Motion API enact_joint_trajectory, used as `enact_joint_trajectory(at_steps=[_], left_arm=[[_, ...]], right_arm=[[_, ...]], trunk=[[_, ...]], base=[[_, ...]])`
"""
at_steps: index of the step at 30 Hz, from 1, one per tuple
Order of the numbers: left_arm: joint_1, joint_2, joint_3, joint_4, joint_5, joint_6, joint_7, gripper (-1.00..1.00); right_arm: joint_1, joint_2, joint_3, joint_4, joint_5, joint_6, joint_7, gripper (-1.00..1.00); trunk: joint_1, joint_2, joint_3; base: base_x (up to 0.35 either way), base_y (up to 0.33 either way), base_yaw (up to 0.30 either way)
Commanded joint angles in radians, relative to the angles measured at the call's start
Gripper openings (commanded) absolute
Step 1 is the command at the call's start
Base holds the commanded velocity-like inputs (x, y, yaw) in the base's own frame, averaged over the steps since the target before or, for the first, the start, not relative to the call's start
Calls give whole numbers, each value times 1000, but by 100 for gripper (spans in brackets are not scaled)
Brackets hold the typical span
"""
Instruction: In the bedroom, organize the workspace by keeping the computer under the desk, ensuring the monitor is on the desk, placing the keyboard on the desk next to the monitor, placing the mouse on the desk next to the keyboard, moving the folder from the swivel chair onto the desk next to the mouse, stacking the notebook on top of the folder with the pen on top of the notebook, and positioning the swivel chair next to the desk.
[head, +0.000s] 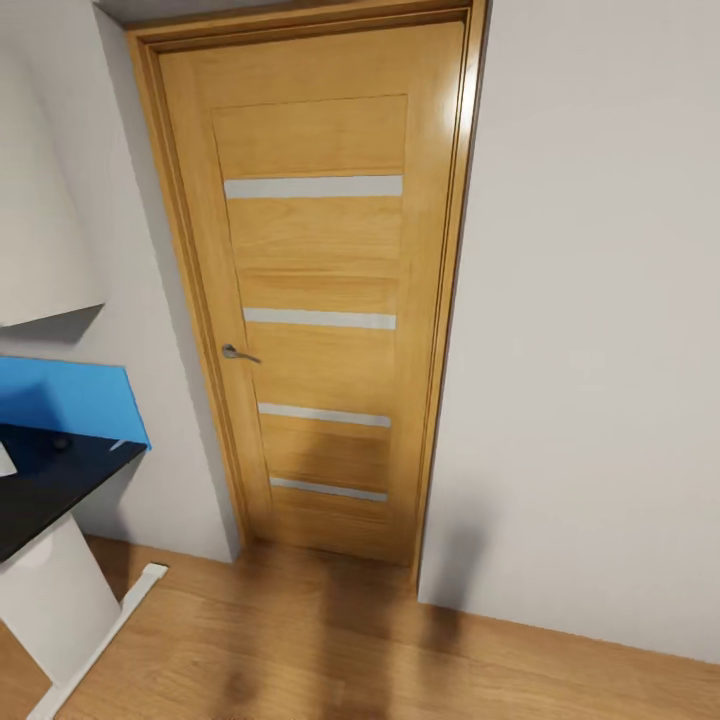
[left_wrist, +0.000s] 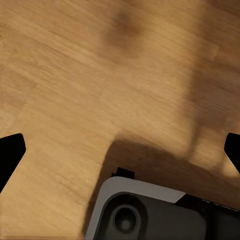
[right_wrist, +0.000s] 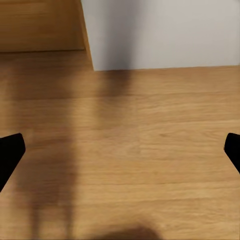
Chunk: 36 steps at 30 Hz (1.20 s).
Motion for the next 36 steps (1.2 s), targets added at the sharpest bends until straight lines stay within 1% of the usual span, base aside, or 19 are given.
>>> enact_joint_trajectory(at_steps=[1, 6, 8, 22, 27, 32, 36], left_arm=[[-1, 0, -3, 0, 2, -3, 2, 100], [-1, 0, -3, 1, 3, -3, 3, 100], [-1, 0, -3, 1, 4, -3, 4, 100], [-1, 0, -2, 1, 4, -11, 5, 100], [-1, 1, 3, 1, 6, -15, 8, 100], [0, 2, 7, 1, 8, -16, 10, 100], [0, 3, 9, 0, 8, -16, 10, 100]], right_arm=[[0, 0, 1, 0, -8, -2, 4, 100], [-1, 2, 0, 0, -10, -5, 4, 100], [-1, 3, 0, 1, -8, -5, 4, 100], [0, 7, 2, 2, -6, -5, 3, 100], [0, 18, 3, 3, -6, -5, 0, 100], [-1, 23, 3, 4, -6, -5, -2, 100], [0, 26, 3, 13, -3, -5, -2, 100]], trunk=[[0, -1, -2], [0, -1, -2], [0, -1, -2], [0, -1, -2], [0, -1, -2], [0, -1, -2], [0, -1, -2]], base=[[0, 0, 15], [0, 0, 5], [0, 0, 175], [0, 0, 268], [-18, -5, 279], [-169, -111, 279], [-292, -75, 279]])
